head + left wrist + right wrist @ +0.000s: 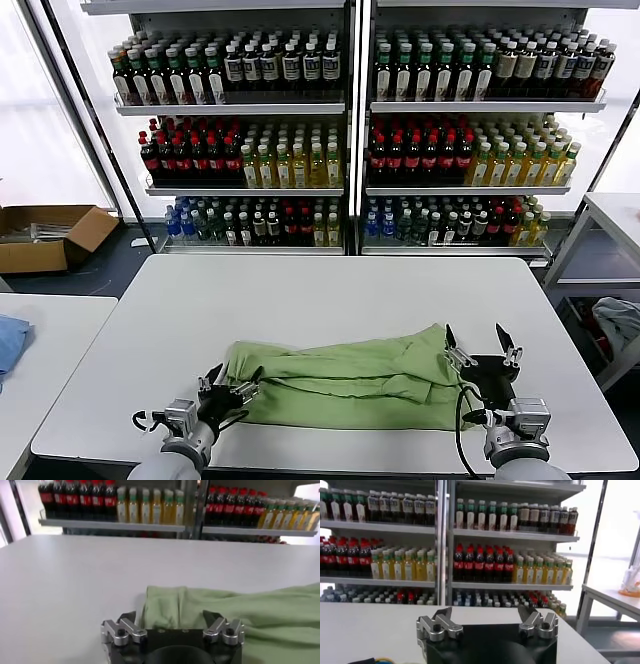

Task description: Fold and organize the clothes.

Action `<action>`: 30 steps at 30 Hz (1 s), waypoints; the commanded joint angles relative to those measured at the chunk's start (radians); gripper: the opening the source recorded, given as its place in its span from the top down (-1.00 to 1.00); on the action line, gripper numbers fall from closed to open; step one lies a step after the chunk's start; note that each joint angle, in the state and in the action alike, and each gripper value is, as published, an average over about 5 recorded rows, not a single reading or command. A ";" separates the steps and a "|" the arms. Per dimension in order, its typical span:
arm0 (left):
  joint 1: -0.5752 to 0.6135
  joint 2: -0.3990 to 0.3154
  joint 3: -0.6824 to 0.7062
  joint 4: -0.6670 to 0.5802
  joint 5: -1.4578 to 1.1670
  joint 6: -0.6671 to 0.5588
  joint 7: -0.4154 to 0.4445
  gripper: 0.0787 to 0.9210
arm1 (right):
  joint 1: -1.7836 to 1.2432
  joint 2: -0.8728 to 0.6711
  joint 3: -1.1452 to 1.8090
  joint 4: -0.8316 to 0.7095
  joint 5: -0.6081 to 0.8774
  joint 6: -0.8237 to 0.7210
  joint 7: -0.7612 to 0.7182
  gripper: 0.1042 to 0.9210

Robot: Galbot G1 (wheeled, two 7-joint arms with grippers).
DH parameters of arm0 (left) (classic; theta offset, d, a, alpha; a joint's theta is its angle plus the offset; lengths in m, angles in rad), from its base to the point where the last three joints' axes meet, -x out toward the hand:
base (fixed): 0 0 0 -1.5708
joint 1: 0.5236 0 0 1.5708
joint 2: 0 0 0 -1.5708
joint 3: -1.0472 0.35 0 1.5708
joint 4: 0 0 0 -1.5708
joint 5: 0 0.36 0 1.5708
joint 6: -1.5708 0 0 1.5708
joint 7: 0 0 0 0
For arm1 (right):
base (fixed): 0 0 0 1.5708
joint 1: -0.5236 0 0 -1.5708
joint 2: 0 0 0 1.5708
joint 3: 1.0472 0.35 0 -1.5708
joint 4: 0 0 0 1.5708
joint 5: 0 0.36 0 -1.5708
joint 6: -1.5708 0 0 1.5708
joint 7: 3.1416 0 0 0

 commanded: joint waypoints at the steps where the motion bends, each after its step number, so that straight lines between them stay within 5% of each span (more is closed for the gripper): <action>1: 0.011 -0.016 -0.005 0.023 -0.050 0.022 0.001 -0.59 | 0.002 -0.003 0.004 0.017 0.006 0.000 0.002 -0.76; 20: 0.013 0.032 -0.095 0.002 0.021 -0.062 0.020 0.72 | 0.041 -0.017 0.000 0.010 0.012 -0.016 0.013 -0.76; 23: 0.012 0.121 -0.195 -0.006 -0.001 -0.072 0.027 0.89 | 0.054 -0.024 -0.004 0.009 0.016 -0.022 0.015 -0.76; 30: 0.023 0.494 -0.579 0.125 -0.105 -0.103 0.064 0.92 | 0.088 -0.032 -0.018 0.002 0.027 -0.031 0.018 -0.76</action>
